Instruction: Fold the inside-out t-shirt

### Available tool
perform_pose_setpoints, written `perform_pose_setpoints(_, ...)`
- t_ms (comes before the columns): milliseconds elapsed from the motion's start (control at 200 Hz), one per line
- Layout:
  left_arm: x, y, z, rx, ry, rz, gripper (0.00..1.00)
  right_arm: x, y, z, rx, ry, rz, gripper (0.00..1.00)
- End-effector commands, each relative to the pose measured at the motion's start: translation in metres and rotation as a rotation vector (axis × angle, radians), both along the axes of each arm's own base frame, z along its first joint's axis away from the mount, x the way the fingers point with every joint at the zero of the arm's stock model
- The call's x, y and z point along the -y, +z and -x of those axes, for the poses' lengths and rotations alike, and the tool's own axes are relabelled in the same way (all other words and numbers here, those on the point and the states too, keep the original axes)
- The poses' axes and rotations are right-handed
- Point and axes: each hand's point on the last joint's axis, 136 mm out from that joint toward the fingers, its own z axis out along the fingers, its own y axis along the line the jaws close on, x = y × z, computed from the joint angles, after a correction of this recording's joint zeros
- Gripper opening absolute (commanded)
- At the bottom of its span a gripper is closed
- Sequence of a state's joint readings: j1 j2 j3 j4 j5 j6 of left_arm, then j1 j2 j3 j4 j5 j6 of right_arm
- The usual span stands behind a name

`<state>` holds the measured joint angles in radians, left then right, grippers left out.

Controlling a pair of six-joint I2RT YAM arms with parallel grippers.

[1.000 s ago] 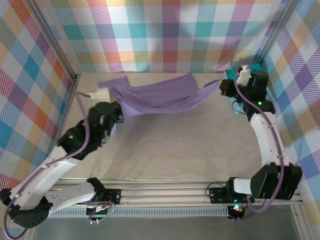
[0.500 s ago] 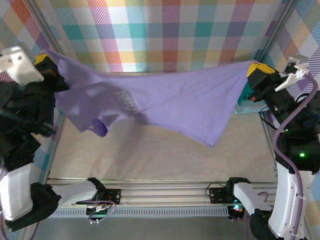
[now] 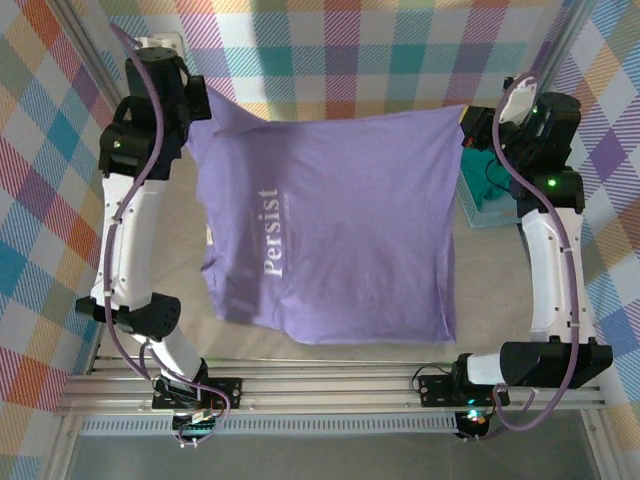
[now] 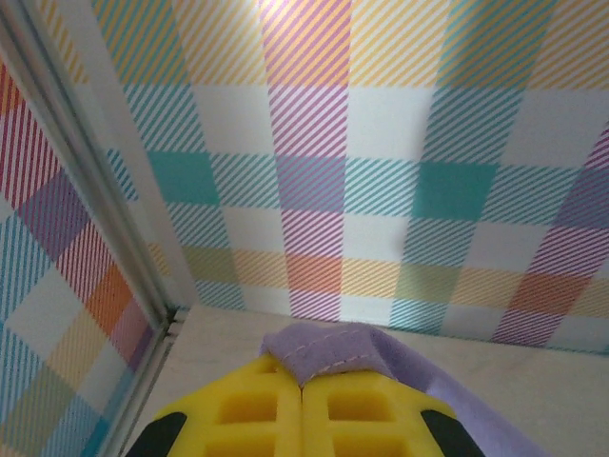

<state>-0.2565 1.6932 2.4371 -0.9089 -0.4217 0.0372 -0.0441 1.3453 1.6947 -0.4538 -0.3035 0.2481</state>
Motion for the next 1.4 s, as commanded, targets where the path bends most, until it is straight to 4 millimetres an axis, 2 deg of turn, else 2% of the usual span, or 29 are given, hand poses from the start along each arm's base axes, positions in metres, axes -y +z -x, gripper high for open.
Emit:
perform_pose_setpoints(0, -0.014, 0.082, 0.069, 0.24, -0.038, 0.087, 0.0, -0.003, 0.078, 0.045, 0.23, 0.006, 0.034, 0.0)
perform_pose_setpoints(70, -0.016, 0.093, 0.092, 0.28, -0.061, 0.109, 0.0, -0.003, 0.085, 0.062, 0.252, 0.003, 0.047, 0.0)
perform_pose_setpoints(175, -0.022, 0.114, 0.14, 0.37, -0.097, 0.15, 0.0, -0.003, 0.096, 0.096, 0.296, -0.006, 0.056, 0.0)
perform_pose_setpoints(400, -0.034, 0.151, 0.243, 0.56, -0.183, 0.21, 0.0, -0.009, 0.125, 0.184, 0.413, 0.005, 0.057, 0.0)
perform_pose_setpoints(495, -0.038, 0.165, 0.277, 0.629, -0.213, 0.222, 0.0, -0.011, 0.142, 0.22, 0.473, 0.006, 0.057, 0.0)
perform_pose_setpoints(625, -0.041, 0.179, 0.305, 0.691, -0.241, 0.226, 0.0, -0.013, 0.163, 0.258, 0.537, 0.007, 0.06, 0.0)
perform_pose_setpoints(725, -0.047, 0.186, 0.305, 0.709, -0.201, 0.199, 0.0, -0.014, 0.174, 0.27, 0.564, 0.011, 0.063, 0.0)
perform_pose_setpoints(785, -0.052, 0.185, 0.289, 0.683, -0.145, 0.175, 0.0, -0.013, 0.175, 0.266, 0.56, 0.006, 0.066, 0.0)
perform_pose_setpoints(840, -0.052, 0.179, 0.263, 0.635, -0.103, 0.146, 0.0, -0.012, 0.174, 0.255, 0.546, 0.002, 0.071, 0.0)
perform_pose_setpoints(975, -0.039, 0.16, 0.184, 0.511, -0.058, 0.077, 0.0, -0.009, 0.158, 0.206, 0.476, -0.001, 0.082, 0.0)
perform_pose_setpoints(1110, -0.022, 0.131, 0.098, 0.402, -0.044, 0.022, 0.0, -0.003, 0.126, 0.129, 0.38, -0.017, 0.099, 0.0)
perform_pose_setpoints(1225, -0.004, 0.087, 0.018, 0.289, -0.06, -0.001, 0.0, -0.001, 0.087, 0.057, 0.302, -0.007, 0.088, 0.0)
perform_pose_setpoints(1314, 0.009, 0.041, -0.047, 0.199, -0.079, -0.011, 0.0, -0.001, 0.049, -0.004, 0.222, 0.003, 0.077, 0.0)
perform_pose_setpoints(1394, 0.022, -0.011, -0.106, 0.118, -0.109, -0.006, 0.03, -0.001, 0.006, -0.062, 0.139, 0.007, 0.073, 0.0)
